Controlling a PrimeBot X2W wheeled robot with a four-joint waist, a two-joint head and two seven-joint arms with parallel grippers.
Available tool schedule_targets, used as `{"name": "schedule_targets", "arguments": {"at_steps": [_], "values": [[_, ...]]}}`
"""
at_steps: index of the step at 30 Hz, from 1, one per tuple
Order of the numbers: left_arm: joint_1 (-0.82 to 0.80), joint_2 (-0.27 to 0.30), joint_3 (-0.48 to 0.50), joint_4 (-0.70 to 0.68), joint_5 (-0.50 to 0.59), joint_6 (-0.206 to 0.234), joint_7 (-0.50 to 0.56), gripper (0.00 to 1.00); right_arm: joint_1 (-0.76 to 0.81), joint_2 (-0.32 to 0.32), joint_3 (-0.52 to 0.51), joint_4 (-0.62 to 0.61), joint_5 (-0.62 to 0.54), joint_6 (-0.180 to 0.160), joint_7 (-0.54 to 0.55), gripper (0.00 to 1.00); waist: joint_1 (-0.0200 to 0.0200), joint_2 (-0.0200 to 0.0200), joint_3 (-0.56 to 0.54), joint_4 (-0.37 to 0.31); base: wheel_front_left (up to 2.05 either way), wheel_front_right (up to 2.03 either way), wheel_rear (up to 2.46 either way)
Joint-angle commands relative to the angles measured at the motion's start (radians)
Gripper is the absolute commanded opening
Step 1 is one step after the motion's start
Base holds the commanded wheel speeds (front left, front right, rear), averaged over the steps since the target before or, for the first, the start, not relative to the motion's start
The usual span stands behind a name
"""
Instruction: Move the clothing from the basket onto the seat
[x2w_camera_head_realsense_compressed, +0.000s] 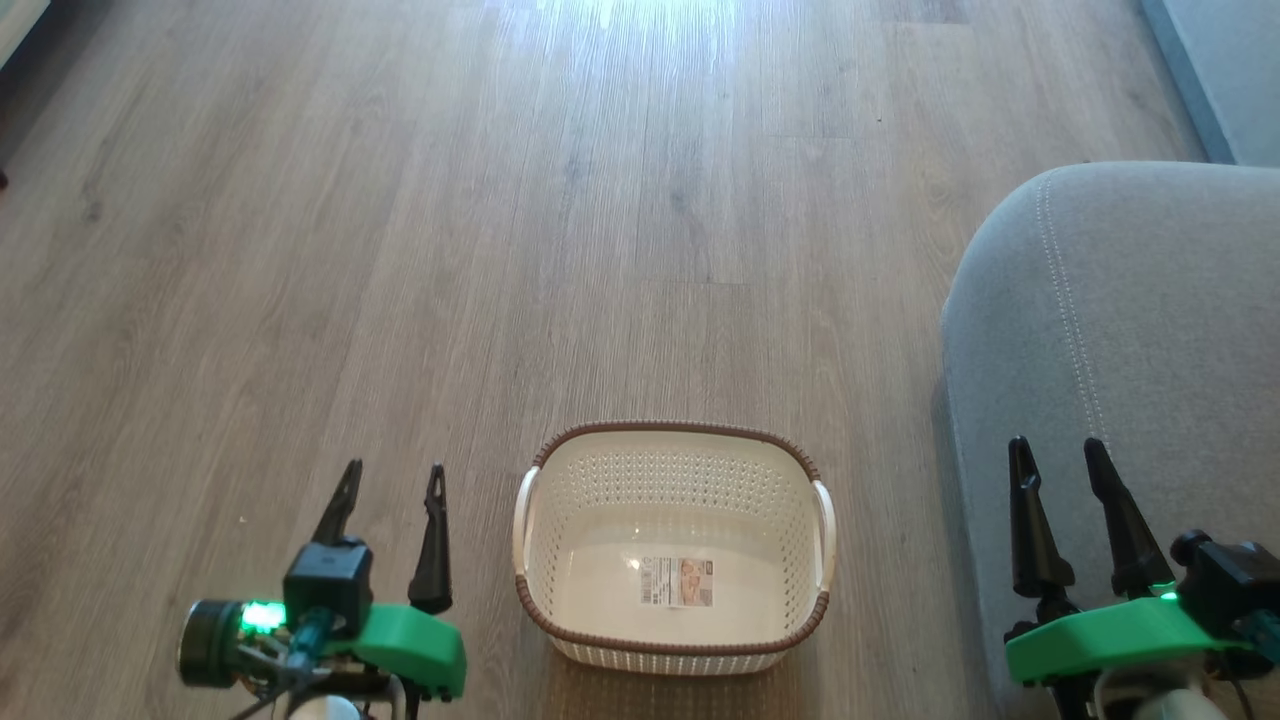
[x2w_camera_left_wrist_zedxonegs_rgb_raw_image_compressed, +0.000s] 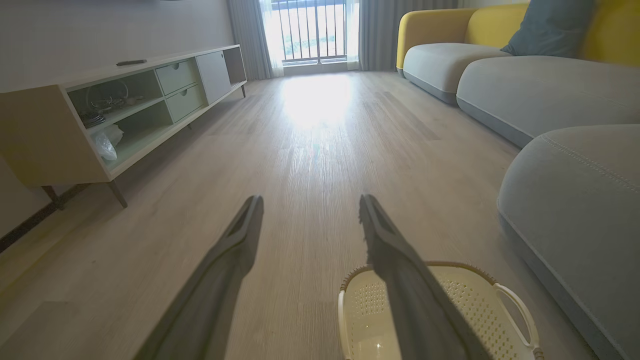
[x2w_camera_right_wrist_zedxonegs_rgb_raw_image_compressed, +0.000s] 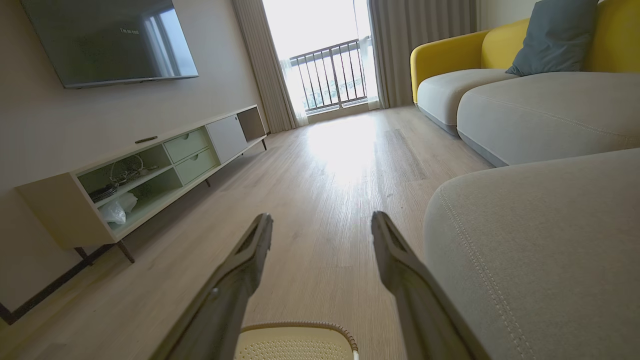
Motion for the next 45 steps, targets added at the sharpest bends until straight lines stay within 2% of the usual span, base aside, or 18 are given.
{"name": "schedule_targets", "arguments": {"at_steps": [1, 17, 27, 28, 32, 45], "values": [[-0.052, -0.004, 0.042, -0.042, -0.013, -0.005, -0.005, 1.00, -0.054, 0.001, 0.020, -0.027, 0.002, 0.000, -0.006, 1.00, 0.0000, 0.0000, -0.001, -0.002, 0.00, 0.00, 0.00], [-0.032, -0.004, 0.058, -0.037, -0.074, -0.027, -0.005, 1.00, -0.056, -0.002, 0.032, -0.020, 0.001, 0.000, -0.006, 1.00, 0.0000, 0.0000, -0.011, -0.008, 0.00, 0.00, 0.00], [-0.032, -0.004, 0.066, -0.025, -0.134, -0.060, -0.005, 1.00, -0.058, -0.005, 0.035, -0.015, 0.005, 0.000, -0.006, 1.00, 0.0000, 0.0000, -0.012, -0.011, 0.00, 0.00, 0.00], [-0.002, -0.003, 0.028, 0.002, -0.131, -0.058, 0.000, 0.00, -0.003, 0.000, 0.009, 0.012, 0.001, 0.000, 0.000, 0.00, 0.0000, 0.0000, -0.012, -0.011, 0.00, 0.00, 0.00], [0.027, -0.003, 0.020, 0.065, -0.136, -0.057, 0.001, 0.00, 0.020, 0.000, 0.012, 0.076, 0.003, 0.000, 0.001, 0.00, 0.0000, 0.0000, -0.012, -0.012, 0.00, 0.00, 0.00], [0.012, -0.003, 0.048, 0.066, -0.284, -0.081, 0.040, 0.00, -0.002, -0.001, 0.005, 0.085, 0.138, 0.000, 0.037, 0.00, 0.0000, 0.0000, -0.008, -0.022, 0.00, 0.00, 0.00]]}}
